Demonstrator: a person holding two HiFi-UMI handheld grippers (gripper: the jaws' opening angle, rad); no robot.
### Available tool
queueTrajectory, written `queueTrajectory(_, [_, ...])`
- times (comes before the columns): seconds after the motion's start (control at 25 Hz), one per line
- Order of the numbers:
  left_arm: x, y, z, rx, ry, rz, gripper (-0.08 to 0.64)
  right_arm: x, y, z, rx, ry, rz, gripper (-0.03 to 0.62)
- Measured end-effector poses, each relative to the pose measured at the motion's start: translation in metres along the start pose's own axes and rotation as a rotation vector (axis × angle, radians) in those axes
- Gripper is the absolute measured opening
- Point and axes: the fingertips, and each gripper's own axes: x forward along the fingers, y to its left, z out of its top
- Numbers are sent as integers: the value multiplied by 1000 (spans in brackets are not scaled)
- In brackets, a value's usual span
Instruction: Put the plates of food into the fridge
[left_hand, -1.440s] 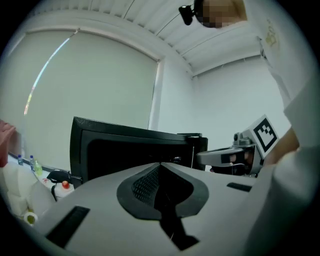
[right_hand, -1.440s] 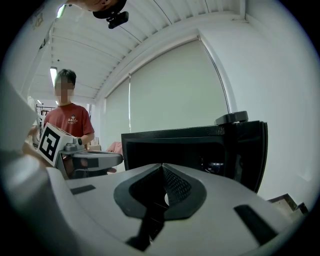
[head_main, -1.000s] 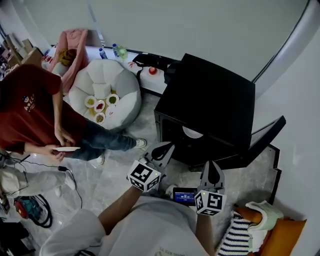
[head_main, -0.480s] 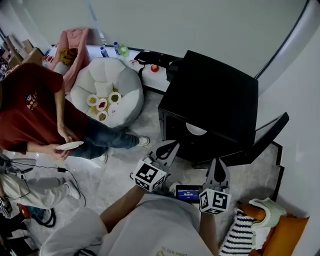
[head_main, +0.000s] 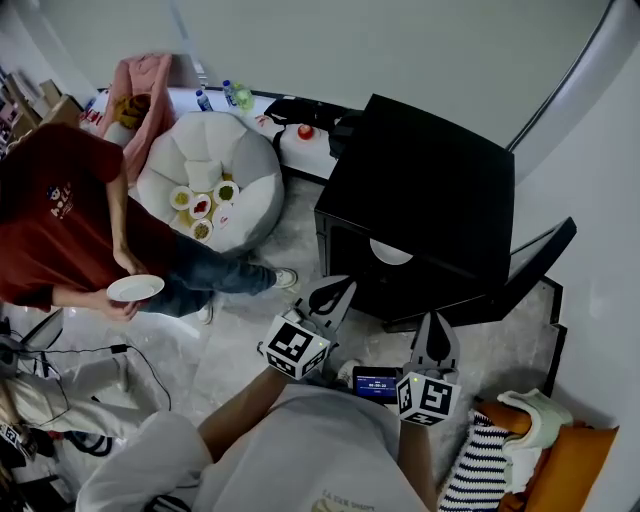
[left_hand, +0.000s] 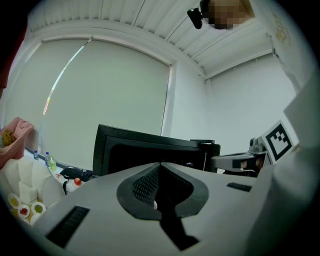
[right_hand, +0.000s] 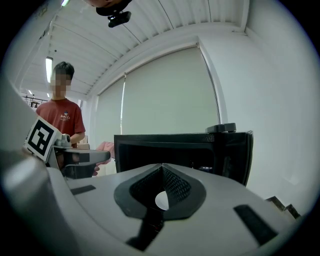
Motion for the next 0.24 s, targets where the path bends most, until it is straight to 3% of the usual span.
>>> queueTrajectory(0.24, [-3,5,2,-24,-19,12,5,-7,-6,6,-34,-34,-49,8])
